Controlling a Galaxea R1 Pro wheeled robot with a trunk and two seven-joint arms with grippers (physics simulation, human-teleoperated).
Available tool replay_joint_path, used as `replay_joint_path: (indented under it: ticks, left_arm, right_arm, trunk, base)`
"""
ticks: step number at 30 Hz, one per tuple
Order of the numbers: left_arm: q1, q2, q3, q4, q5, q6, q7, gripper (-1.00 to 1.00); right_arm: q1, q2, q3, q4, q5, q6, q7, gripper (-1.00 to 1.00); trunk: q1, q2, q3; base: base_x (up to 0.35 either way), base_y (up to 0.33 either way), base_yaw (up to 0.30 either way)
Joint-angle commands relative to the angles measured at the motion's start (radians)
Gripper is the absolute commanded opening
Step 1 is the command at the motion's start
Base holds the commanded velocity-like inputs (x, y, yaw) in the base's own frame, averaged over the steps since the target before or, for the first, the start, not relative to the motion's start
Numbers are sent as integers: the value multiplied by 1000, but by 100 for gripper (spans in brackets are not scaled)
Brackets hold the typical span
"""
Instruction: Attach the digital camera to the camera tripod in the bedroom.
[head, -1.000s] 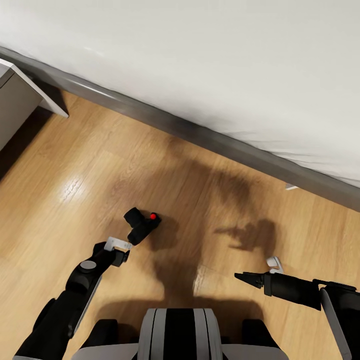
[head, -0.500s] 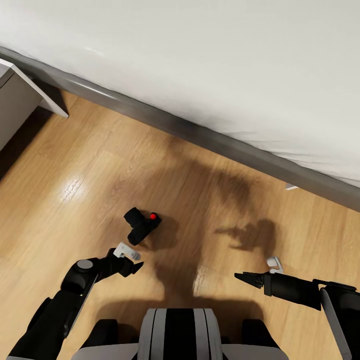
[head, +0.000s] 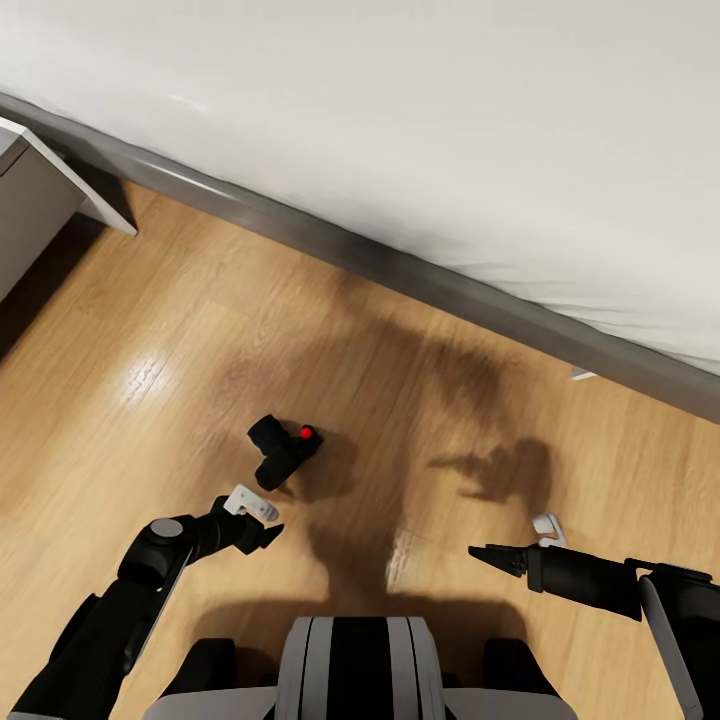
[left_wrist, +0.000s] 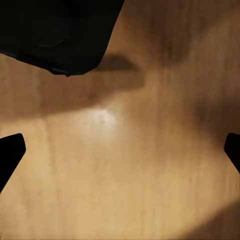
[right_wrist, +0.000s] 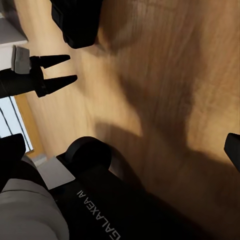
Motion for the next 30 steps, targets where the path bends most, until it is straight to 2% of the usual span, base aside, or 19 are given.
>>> replay_joint_path:
  ticks: [1, 7, 20, 30]
  left_arm:
    - [-1, 0, -1, -1, -13, 2, -8, 100]
    - [-11, -1, -1, -1, -39, 3, -8, 100]
    - [-50, -7, 1, 0, -127, 11, -2, 100]
    - [-58, -9, 1, 0, -152, 12, 5, 100]
  right_arm:
    - [0, 0, 0, 0, -3, 6, 0, 100]
    - [0, 0, 0, 0, -3, 6, -14, 100]
    - [0, 1, 0, 0, -3, 6, -28, 100]
    - [0, 1, 0, 0, -3, 6, -29, 100]
  trunk:
    - [0, 0, 0]
    - [0, 0, 0]
    - [0, 0, 0]
    - [0, 0, 0]
  base:
    - [0, 0, 0]
    - [0, 0, 0]
    - [0, 0, 0]
    - [0, 0, 0]
